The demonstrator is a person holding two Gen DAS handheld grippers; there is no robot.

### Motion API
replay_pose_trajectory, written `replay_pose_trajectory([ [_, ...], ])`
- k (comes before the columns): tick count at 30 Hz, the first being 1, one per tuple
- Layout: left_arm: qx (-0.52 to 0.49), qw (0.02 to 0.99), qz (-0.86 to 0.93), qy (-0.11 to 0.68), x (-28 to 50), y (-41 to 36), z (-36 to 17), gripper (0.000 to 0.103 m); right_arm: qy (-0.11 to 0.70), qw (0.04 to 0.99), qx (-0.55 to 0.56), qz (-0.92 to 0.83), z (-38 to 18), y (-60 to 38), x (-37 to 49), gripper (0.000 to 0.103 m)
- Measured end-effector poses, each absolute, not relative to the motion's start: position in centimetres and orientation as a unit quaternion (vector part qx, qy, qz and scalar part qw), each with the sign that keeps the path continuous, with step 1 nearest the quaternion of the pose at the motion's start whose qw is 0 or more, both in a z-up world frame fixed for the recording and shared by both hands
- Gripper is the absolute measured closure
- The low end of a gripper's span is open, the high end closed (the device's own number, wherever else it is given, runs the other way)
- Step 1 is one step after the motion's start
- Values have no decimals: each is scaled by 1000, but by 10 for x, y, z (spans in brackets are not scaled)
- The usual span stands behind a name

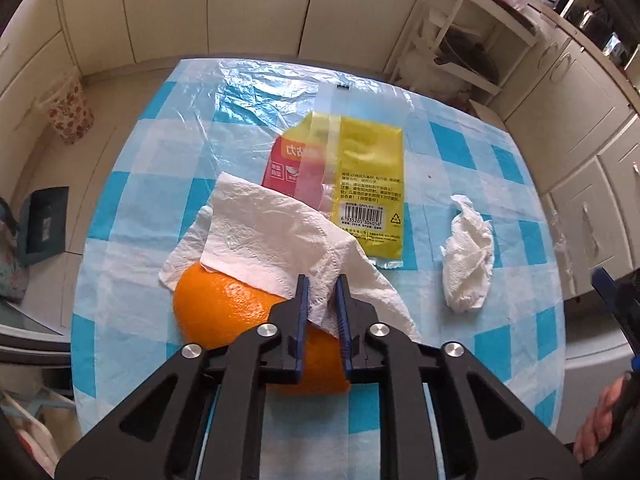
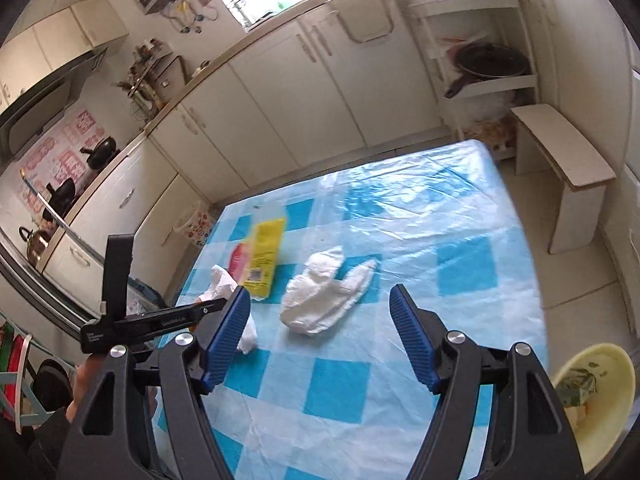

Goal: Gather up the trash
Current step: 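Return to the table and grasp the white paper towel with the left tool, then grasp the yellow-and-red snack bag with the right tool while the left tool holds the paper towel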

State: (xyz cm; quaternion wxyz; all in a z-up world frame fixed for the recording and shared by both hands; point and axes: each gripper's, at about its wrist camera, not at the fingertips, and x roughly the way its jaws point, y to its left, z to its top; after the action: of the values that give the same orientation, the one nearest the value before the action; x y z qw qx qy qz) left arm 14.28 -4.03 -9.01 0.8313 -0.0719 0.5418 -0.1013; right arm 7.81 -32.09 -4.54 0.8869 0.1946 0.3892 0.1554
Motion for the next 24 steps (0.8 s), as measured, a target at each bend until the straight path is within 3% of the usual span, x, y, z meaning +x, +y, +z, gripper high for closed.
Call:
replay_pose_trajectory([
  [9,-140,842,-152,498,108,17,-49,101,473,854,130,170,-78,-215,180,26],
  [13,-200,842,-178,468,105,45,-29,101,496,851,93,146,-89,-187,201,19],
  [17,-222,841,-188,457,101,54,-22,101,522,841,57,129,-105,-172,208,19],
  [19,-230,840,-192,453,100,57,-20,101,516,846,36,127,-113,-166,202,27],
  [21,-235,841,-193,447,100,60,-17,101,499,859,-1,116,-113,-161,194,53],
  [22,-239,841,-193,445,100,61,-15,101,495,861,-2,117,-112,-161,191,61],
  [23,-242,842,-192,442,99,62,-14,101,498,859,9,121,-111,-164,191,83],
  [24,-245,842,-191,441,99,63,-13,101,508,852,28,127,-112,-170,192,97],
])
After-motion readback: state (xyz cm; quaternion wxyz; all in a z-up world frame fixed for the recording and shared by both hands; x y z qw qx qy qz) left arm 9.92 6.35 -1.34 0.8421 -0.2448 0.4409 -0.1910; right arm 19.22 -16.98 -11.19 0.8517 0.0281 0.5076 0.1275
